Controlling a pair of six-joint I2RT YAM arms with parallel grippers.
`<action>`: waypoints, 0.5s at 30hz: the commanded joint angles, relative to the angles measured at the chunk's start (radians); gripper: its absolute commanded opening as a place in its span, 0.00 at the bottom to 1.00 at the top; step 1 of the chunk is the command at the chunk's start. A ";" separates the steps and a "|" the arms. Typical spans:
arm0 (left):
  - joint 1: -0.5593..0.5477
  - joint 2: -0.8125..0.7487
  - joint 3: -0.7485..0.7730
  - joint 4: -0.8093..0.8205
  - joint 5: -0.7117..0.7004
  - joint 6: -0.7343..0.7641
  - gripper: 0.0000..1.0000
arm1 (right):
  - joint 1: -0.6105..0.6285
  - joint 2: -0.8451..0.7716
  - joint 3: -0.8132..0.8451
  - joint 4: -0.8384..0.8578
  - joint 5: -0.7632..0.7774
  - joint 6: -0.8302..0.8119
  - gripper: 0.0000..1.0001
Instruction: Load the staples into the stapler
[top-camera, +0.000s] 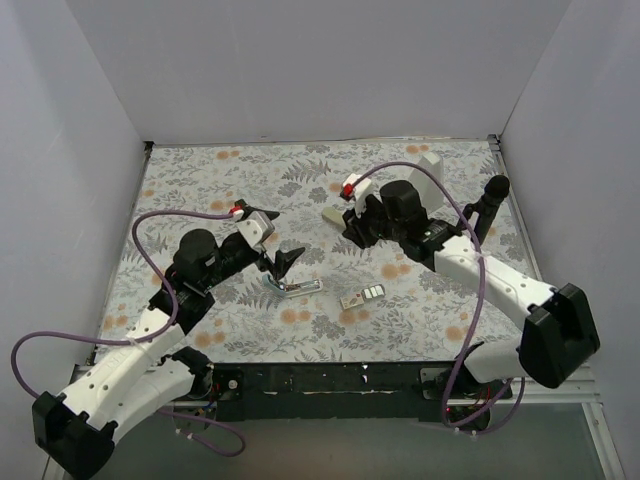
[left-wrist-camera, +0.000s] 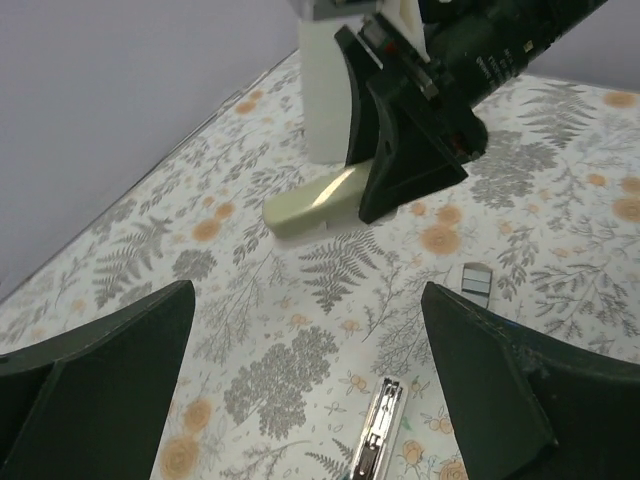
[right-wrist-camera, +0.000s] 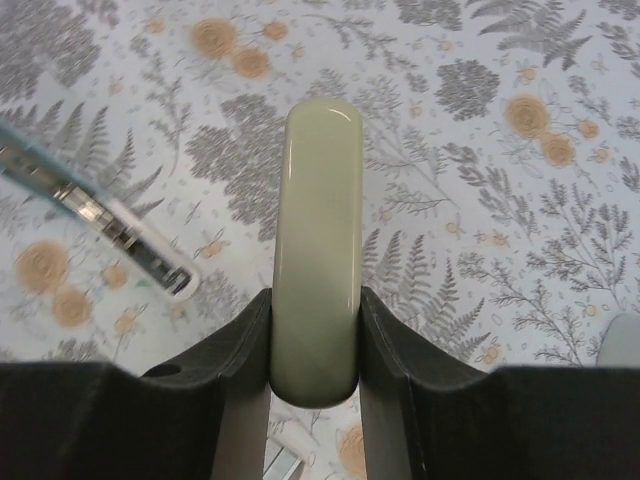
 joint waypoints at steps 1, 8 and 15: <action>0.003 0.032 0.113 -0.116 0.277 0.154 0.97 | 0.053 -0.159 -0.075 -0.094 -0.154 -0.114 0.01; -0.031 0.165 0.278 -0.368 0.475 0.370 0.88 | 0.131 -0.341 -0.124 -0.172 -0.260 -0.190 0.01; -0.206 0.291 0.392 -0.517 0.360 0.462 0.83 | 0.165 -0.395 -0.112 -0.257 -0.303 -0.225 0.01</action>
